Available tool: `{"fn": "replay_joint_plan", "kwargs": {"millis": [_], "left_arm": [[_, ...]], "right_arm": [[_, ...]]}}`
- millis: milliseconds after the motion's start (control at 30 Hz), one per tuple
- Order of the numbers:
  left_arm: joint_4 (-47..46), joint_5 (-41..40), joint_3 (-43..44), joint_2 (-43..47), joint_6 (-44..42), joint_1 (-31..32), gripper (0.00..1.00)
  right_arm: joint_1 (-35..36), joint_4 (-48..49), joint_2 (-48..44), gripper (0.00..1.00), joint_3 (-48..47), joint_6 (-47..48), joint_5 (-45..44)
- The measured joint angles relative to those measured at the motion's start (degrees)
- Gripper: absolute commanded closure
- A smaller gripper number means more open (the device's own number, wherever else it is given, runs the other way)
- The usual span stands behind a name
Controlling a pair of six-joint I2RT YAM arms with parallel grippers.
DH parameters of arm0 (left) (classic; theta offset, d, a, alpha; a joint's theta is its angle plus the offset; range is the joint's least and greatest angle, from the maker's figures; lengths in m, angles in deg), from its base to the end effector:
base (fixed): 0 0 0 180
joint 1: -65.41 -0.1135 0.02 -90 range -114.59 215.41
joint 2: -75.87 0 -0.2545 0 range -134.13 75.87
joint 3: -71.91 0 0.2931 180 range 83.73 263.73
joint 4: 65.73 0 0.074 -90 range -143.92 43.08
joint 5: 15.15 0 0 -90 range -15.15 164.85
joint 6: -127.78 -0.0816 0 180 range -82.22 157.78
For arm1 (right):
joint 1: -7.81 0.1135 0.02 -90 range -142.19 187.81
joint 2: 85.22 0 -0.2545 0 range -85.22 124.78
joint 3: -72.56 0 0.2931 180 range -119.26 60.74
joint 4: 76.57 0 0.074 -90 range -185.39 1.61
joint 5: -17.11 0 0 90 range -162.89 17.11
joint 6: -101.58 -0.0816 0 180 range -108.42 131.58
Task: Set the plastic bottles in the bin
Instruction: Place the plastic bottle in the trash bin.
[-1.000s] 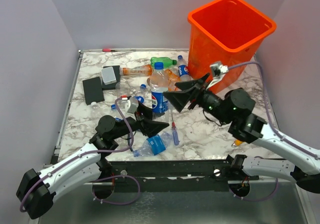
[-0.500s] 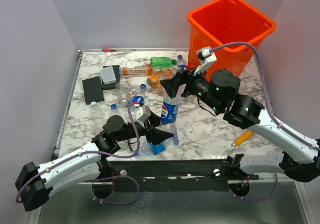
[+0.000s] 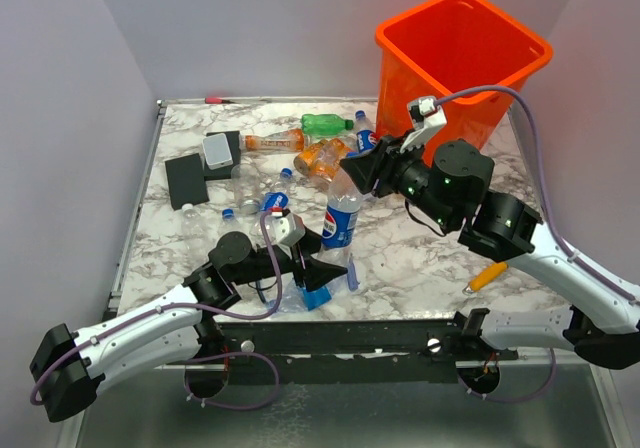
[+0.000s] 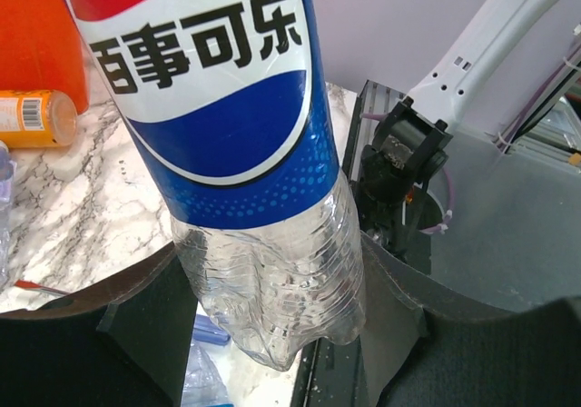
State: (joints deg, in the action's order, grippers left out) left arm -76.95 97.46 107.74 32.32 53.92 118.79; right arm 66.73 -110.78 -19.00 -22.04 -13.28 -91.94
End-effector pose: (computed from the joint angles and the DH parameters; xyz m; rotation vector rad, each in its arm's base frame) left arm 0.1389 -0.2395 0.2586 0.8423 1.4233 -1.2461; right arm 0.1909 0.2651 0.4704 -0.2538 1.7160 0.8200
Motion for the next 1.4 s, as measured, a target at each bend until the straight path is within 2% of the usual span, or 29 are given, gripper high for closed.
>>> {"fn": "replay_joint_plan", "kwargs": {"millis": [100, 200, 267, 333, 500, 533, 567, 600, 633, 667, 700, 867, 1033, 1133, 1267, 1333, 1400], "left_arm": [[0.0, 0.0, 0.2, 0.1, -0.3, 0.0, 0.77], [0.5, -0.1, 0.4, 0.2, -0.4, 0.1, 0.77], [0.7, -0.2, 0.4, 0.3, -0.4, 0.2, 0.77], [0.7, -0.4, 0.4, 0.5, -0.4, 0.3, 0.77], [1.1, -0.8, 0.6, 0.7, -0.3, 0.4, 0.75], [1.4, -0.8, 0.6, 0.7, -0.3, 0.4, 0.69], [1.7, -0.9, 0.6, 0.7, -0.4, 0.4, 0.58], [1.7, -0.9, 0.6, 0.7, -0.4, 0.4, 0.40], [1.7, -1.0, 0.6, 0.7, -0.4, 0.5, 0.24], [1.7, -1.1, 0.6, 0.8, -0.4, 0.6, 0.08], [1.7, -1.2, 0.6, 0.8, -0.4, 0.7, 0.02], [2.1, -4.1, 0.7, 1.4, 0.4, 0.7, 0.01], [2.6, -8.8, 0.7, 4.0, 0.5, 0.7, 0.01], [2.6, -13.6, 0.7, 7.1, 0.4, 0.7, 0.01], [2.6, -19.6, 0.7, 10.3, 0.2, 0.7, 0.01], [2.6, -22.4, 0.7, 11.3, 0.0, 0.7, 0.01], [2.6, -24.4, 0.7, 11.8, -0.1, 0.7, 0.01]], "right_arm": [[0.0, -0.1, -0.7, 0.62, 0.2, -0.6, 0.0], [0.0, -0.1, -0.6, 0.48, 0.2, -0.8, 0.0], [0.0, -0.5, -0.5, 0.43, 0.2, -1.2, 0.0], [0.0, -0.9, -0.3, 0.46, 0.2, -1.7, 0.1], [0.0, -1.4, 0.6, 0.68, 0.2, -2.4, 0.2], [0.0, -1.4, 0.6, 0.75, 0.2, -2.4, 0.2], [0.0, -1.4, 0.6, 0.83, 0.2, -2.6, 0.2], [-0.1, -1.4, 0.5, 0.94, 0.2, -2.6, 0.2], [0.0, -1.3, 0.4, 0.99, 0.2, -2.6, 0.2], [0.0, -1.3, 0.2, 1.00, 0.3, -2.6, 0.2], [0.0, -1.3, 0.0, 1.00, 0.4, -2.6, 0.2], [0.0, -1.6, -1.7, 1.00, -0.3, -0.2, -1.4], [0.0, -2.0, -1.2, 1.00, -9.7, 8.0, -9.3], [0.0, 7.3, -1.6, 1.00, -14.7, 19.8, -17.9], [-1.9, 25.4, -1.0, 1.00, -17.2, 37.9, -26.5], [-6.3, 31.1, 1.2, 1.00, -20.7, 43.5, -28.1], [-13.6, 32.7, 4.3, 1.00, -24.9, 44.8, -28.4]]}}
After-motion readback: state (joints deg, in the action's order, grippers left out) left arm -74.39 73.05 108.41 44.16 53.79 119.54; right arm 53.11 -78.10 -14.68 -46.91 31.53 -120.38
